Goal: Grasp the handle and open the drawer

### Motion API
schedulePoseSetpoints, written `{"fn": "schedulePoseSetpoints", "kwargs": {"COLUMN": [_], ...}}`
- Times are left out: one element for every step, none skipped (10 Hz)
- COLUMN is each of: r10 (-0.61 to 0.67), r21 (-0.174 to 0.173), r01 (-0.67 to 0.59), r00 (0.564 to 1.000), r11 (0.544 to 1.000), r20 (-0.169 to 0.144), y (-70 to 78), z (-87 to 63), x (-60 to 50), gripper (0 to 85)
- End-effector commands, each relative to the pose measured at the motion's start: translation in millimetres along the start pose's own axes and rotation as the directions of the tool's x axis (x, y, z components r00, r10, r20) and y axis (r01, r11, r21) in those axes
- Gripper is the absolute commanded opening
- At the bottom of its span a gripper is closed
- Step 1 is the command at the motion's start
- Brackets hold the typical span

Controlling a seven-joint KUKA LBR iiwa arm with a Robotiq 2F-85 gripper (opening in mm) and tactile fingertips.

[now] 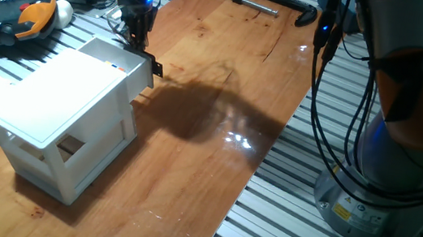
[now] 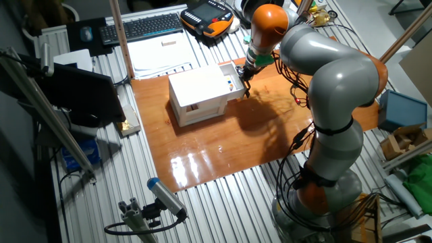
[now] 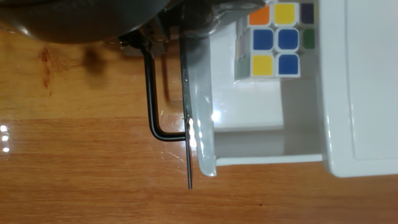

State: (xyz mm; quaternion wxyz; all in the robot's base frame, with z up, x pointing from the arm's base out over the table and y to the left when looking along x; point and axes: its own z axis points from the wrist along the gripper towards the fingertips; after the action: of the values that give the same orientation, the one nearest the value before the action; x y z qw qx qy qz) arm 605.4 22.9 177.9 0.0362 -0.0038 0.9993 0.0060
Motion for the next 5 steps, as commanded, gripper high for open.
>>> {"fn": "schedulePoseSetpoints", "kwargs": {"r10": [0.001, 0.003, 0.005, 0.006, 0.006], "r21": [-0.003, -0.006, -0.009, -0.009, -0.009], "r01": [-0.001, -0.003, -0.005, -0.006, -0.006], "r00": [1.000, 1.000, 1.000, 1.000, 1.000], "r11": [1.000, 1.000, 1.000, 1.000, 1.000], "r20": [0.000, -0.001, -0.003, -0.006, -0.006], "y": [-1.2, -2.6, -4.2, -6.1, -7.4], "z": [0.5, 0.8, 0.4, -0.5, -0.4], "x": [0.4, 1.0, 1.3, 1.5, 1.6], "gripper": [0.7, 0.7, 0.7, 0.7, 0.7]}}
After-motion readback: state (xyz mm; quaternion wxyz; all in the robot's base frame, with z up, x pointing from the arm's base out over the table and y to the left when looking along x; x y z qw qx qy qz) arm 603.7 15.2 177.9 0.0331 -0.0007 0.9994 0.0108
